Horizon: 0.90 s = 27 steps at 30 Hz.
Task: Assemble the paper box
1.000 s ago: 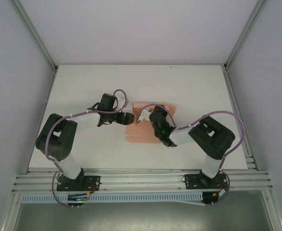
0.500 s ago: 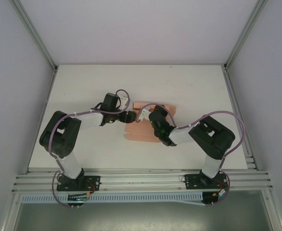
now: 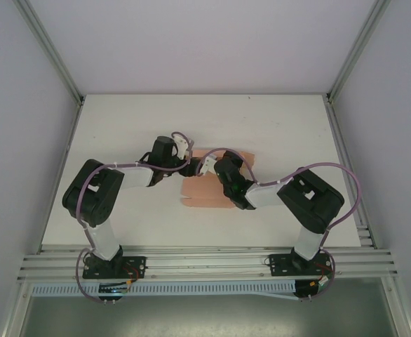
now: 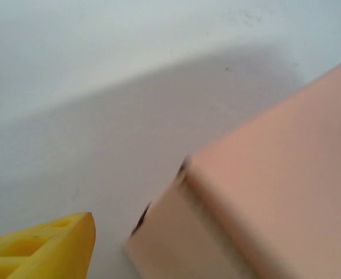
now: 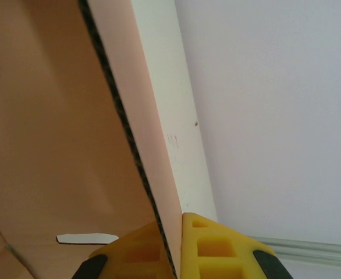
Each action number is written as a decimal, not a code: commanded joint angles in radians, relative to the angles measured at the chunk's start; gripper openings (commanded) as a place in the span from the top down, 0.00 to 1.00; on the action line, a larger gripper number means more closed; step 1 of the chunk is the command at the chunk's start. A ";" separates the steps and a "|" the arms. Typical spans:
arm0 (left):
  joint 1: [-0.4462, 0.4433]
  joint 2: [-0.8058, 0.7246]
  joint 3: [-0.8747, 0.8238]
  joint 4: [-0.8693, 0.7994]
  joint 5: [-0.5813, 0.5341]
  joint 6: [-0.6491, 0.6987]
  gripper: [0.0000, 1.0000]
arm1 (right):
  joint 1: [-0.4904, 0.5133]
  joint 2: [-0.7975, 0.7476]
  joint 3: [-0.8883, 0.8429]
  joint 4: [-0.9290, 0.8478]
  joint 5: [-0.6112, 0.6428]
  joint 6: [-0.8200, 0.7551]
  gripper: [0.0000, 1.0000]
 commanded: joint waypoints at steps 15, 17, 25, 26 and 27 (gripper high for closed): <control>-0.039 -0.007 -0.040 -0.031 -0.246 -0.015 0.59 | -0.011 0.021 -0.009 -0.156 -0.048 0.084 1.00; -0.039 -0.027 -0.058 -0.026 -0.250 -0.023 0.60 | -0.011 0.021 -0.007 -0.152 -0.040 0.084 1.00; -0.040 -0.037 -0.067 0.063 -0.278 -0.109 0.60 | -0.004 0.029 0.000 -0.164 -0.030 0.088 1.00; -0.041 -0.032 -0.055 0.063 -0.278 -0.114 0.59 | -0.003 0.032 0.002 -0.165 -0.028 0.088 1.00; -0.044 -0.027 -0.041 0.059 -0.302 -0.126 0.60 | -0.004 0.034 0.005 -0.165 -0.025 0.088 1.00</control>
